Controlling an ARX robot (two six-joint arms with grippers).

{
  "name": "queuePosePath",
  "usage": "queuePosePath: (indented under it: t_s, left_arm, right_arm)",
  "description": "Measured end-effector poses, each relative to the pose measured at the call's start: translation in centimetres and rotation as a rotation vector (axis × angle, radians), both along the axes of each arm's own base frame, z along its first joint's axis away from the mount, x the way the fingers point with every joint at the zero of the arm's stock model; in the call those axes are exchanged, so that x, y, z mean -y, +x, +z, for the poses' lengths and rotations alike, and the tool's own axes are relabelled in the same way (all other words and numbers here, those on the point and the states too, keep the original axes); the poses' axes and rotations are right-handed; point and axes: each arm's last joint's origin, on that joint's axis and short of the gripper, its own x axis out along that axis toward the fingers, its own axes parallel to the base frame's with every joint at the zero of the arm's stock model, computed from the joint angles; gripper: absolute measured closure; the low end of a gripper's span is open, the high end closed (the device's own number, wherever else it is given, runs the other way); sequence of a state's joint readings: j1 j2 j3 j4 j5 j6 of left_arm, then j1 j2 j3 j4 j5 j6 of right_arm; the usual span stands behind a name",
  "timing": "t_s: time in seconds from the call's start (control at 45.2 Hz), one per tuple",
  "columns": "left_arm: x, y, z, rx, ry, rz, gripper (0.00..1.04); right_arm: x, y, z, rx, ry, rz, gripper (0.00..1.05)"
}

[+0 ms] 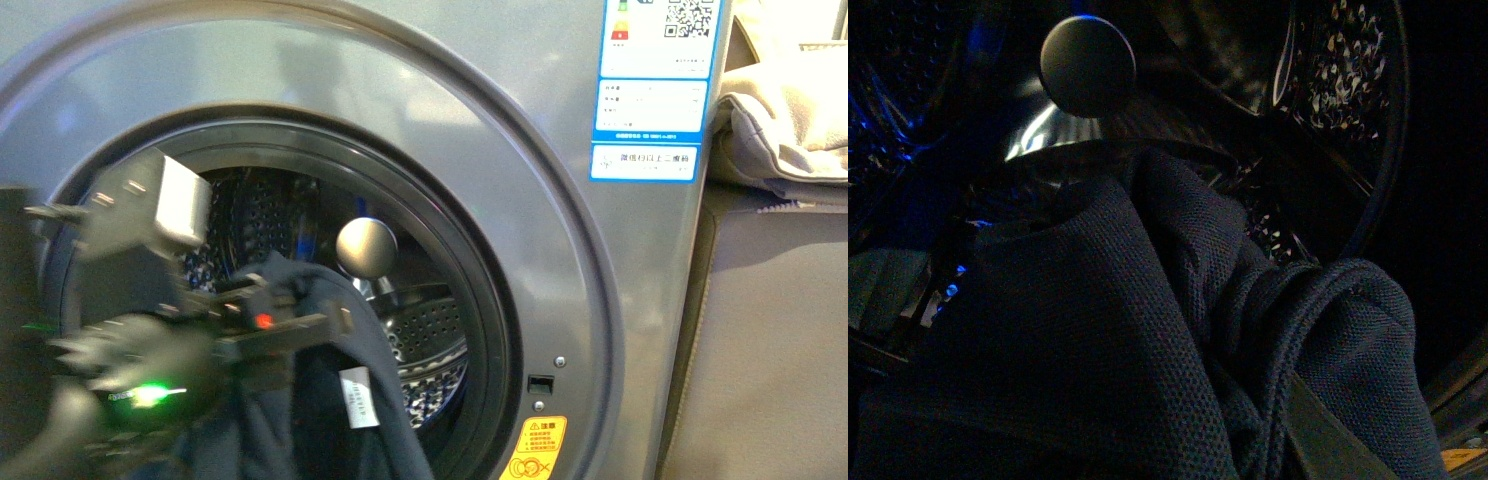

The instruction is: Put clothes into washing machine

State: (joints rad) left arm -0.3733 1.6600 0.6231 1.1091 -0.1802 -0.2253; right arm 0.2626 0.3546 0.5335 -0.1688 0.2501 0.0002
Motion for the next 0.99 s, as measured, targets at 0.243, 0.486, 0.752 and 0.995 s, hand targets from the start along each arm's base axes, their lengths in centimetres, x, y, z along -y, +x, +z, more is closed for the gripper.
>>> queuePosePath:
  t_s: [0.243, 0.486, 0.752, 0.995]
  left_arm:
    - [1.1, 3.1, -1.7, -0.030, 0.032, 0.023, 0.97]
    - [2.0, 6.4, -2.5, -0.039, 0.056, 0.042, 0.97]
    - [2.1, 9.9, -3.1, -0.063, 0.071, 0.070, 0.97]
    - [1.9, 13.4, -4.2, -0.092, 0.096, 0.105, 0.97]
  right_arm:
    - [0.9, 0.0, -4.7, -0.010, -0.003, 0.006, 1.02]
    - [1.8, 0.1, -7.8, -0.014, -0.003, -0.013, 1.02]
    - [1.8, 0.1, -9.9, -0.016, -0.003, -0.013, 1.02]
    - [1.8, 0.1, -11.2, -0.017, -0.003, -0.011, 1.02]
